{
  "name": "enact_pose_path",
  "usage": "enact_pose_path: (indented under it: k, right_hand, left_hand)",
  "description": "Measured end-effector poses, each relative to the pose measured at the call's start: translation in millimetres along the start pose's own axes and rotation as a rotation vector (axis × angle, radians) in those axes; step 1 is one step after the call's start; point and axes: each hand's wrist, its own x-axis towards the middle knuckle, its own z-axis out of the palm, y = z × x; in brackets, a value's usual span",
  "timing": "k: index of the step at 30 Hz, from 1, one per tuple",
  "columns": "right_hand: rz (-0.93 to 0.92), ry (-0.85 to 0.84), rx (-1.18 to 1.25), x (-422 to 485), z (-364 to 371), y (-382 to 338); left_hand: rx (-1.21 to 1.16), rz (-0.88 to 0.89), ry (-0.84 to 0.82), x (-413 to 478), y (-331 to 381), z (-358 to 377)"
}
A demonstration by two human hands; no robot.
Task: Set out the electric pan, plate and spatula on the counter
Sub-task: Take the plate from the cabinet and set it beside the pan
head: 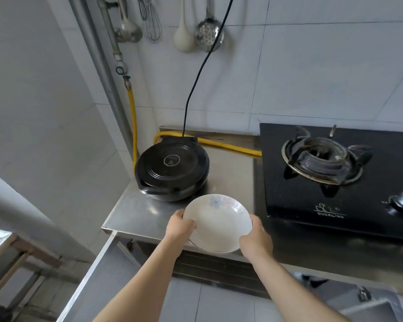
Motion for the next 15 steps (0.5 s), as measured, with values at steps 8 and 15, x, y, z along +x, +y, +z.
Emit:
enact_pose_path:
  k: [8, 15]
  right_hand:
    - [0.025, 0.174, 0.042, 25.4, 14.7, -14.6]
    - [0.117, 0.194, 0.048, 58.8, 23.8, -39.1]
  left_hand:
    - [0.017, 0.093, -0.205, 40.2, 20.2, 27.8]
    - [-0.022, 0.135, -0.334, 69.4, 39.6, 49.9]
